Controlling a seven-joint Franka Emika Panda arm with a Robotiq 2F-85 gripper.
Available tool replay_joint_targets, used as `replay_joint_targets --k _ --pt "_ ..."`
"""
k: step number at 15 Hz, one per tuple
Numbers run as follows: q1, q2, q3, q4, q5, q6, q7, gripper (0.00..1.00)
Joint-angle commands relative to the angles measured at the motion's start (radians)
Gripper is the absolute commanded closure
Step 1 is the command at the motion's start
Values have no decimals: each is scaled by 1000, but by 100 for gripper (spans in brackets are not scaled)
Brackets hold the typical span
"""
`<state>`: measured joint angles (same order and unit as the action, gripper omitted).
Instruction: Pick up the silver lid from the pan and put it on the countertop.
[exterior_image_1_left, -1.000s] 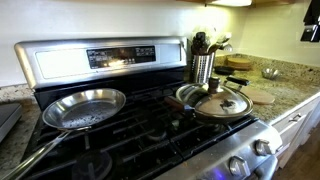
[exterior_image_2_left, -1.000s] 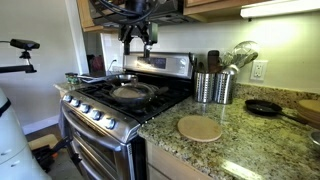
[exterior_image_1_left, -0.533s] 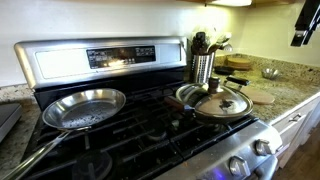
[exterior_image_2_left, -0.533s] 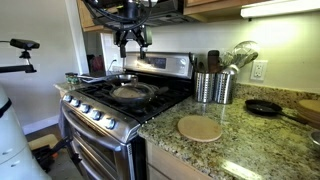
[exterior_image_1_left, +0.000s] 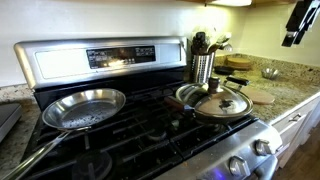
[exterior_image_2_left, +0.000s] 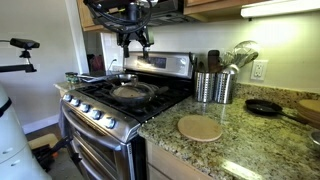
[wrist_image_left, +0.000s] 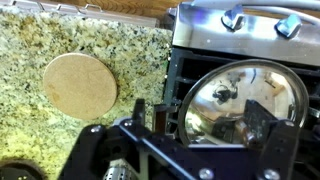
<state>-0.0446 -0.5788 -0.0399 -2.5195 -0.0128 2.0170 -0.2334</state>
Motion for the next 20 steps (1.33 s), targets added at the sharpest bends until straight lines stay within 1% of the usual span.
replay_joint_targets --k 1,5,7,8,13,20 --pt "41 73 42 -17 -3 120 84 0" --pt "83 190 92 -4 1 201 133 0" --pt "103 236 111 -9 1 273 145 0" --pt "111 224 111 -3 5 263 138 0" --pt "144 261 114 21 35 289 121 0" --pt "173 359 136 40 55 408 122 0"
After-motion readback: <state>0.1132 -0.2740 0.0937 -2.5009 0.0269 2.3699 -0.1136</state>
